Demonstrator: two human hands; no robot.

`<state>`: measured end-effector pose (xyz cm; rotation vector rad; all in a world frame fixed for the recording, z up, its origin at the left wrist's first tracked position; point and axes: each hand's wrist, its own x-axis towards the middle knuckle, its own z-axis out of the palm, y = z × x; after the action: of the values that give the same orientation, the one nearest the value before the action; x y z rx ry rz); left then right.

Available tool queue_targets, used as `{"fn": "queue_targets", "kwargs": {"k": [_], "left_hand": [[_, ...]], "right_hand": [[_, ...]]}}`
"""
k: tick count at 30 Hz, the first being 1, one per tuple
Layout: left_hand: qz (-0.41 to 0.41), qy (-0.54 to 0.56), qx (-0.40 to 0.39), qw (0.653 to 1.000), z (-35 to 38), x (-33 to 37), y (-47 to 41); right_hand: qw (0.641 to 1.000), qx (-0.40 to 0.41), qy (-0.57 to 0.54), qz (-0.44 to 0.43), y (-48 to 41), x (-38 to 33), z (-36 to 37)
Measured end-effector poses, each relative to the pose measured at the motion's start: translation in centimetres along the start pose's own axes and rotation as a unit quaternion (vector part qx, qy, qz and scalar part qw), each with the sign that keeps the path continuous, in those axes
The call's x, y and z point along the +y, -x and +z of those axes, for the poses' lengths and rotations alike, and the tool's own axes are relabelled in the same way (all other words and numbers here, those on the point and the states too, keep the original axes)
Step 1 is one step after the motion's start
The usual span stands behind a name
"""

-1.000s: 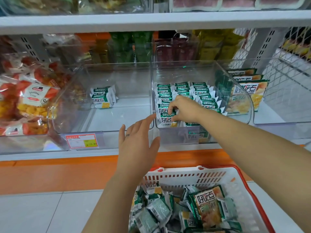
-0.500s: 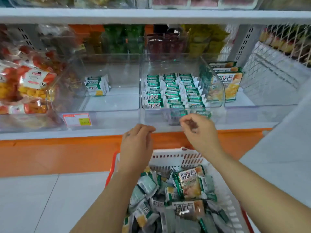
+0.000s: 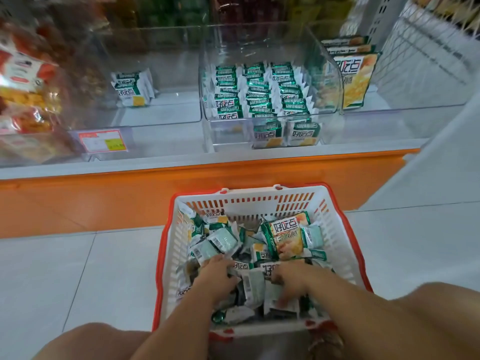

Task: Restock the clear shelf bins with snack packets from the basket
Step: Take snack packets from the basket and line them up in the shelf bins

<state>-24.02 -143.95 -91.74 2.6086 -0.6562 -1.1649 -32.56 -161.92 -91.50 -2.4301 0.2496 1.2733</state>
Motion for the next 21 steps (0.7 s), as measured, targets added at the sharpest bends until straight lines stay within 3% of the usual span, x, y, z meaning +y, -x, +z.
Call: {"fn": "queue_targets", "kwargs": {"k": [4, 6, 11, 17, 19, 21], "left_hand": [[-0.017, -0.031, -0.021, 0.999, 0.2, 0.3, -0.5], [-0.021, -0.041, -0.028, 0.999, 0.0, 0.5, -0.7], [0.017, 0.061, -0.021, 0.998, -2.8, 2.6, 0.0], [0.138, 0.173, 0.081, 0.972, -11.4, 7.3, 3.5], [0.177, 0.183, 0.101, 0.962, -13.9, 8.3, 5.3], [0.218, 0.157, 0.108, 0.957, -15.7, 9.0, 7.0]], "right_hand": [[0.99, -0.003, 0.141, 0.015, -1.0, -1.1, 1.4], [0.989, 0.017, 0.144, 0.014, -1.0, -1.2, 1.0], [0.994, 0.095, -0.061, -0.012, 2.0, -1.3, -4.4], [0.966, 0.192, -0.158, -0.073, 8.7, -0.5, -13.1], [0.938, 0.203, -0.265, -0.096, 10.8, -0.2, -14.4], [0.87, 0.173, -0.44, -0.14, 12.3, -0.5, -14.9]]}}
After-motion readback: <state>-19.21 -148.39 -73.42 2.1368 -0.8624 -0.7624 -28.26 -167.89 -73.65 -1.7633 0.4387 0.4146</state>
